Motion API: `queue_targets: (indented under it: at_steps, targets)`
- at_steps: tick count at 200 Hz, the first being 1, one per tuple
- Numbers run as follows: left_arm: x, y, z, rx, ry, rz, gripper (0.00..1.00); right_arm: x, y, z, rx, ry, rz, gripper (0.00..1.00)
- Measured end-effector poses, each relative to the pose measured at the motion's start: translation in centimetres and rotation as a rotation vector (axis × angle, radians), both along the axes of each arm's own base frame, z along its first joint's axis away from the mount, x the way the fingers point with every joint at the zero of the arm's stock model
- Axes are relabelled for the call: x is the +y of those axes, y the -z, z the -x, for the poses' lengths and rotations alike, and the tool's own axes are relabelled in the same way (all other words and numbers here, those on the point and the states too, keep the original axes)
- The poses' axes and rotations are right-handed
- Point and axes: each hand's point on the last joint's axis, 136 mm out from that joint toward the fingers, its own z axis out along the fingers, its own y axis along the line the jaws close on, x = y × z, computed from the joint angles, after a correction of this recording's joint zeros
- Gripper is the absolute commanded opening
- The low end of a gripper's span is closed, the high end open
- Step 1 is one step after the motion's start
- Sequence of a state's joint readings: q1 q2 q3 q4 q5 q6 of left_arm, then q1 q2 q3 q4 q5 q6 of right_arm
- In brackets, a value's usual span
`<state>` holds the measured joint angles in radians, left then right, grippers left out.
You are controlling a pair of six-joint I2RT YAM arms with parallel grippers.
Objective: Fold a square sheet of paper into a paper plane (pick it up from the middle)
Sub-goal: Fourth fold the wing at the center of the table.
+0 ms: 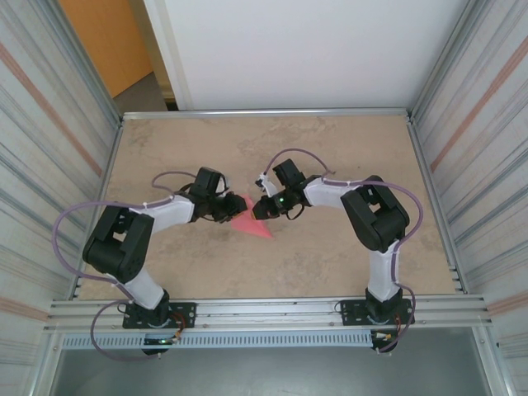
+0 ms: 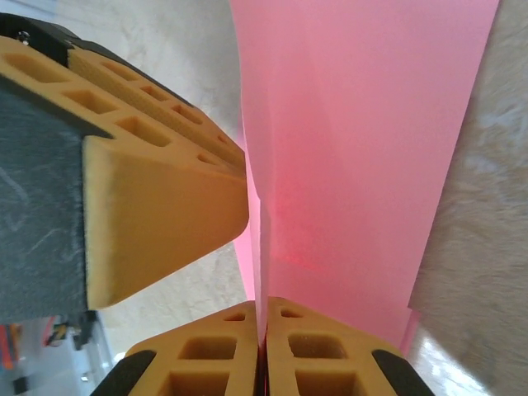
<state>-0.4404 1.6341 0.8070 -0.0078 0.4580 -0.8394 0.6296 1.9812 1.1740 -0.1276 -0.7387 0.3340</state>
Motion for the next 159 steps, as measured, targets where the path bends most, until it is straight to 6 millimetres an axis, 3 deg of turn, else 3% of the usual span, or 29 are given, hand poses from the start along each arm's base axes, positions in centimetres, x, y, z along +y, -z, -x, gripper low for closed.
queue_targets:
  at_steps: [44, 80, 159]
  targets:
    - [0.4, 0.8, 0.4, 0.014, -0.024, -0.006, 0.26, 0.6, 0.5, 0.4, 0.095, 0.0, -0.027, 0.11]
    - [0.1, 0.2, -0.1, -0.013, -0.024, 0.015, 0.22, 0.9, 0.8, 0.4, 0.132, -0.001, -0.035, 0.12]
    - [-0.5, 0.8, -1.0, -0.024, -0.016, 0.032, 0.15, 0.5, 1.5, 0.2, 0.177, 0.014, -0.013, 0.18]
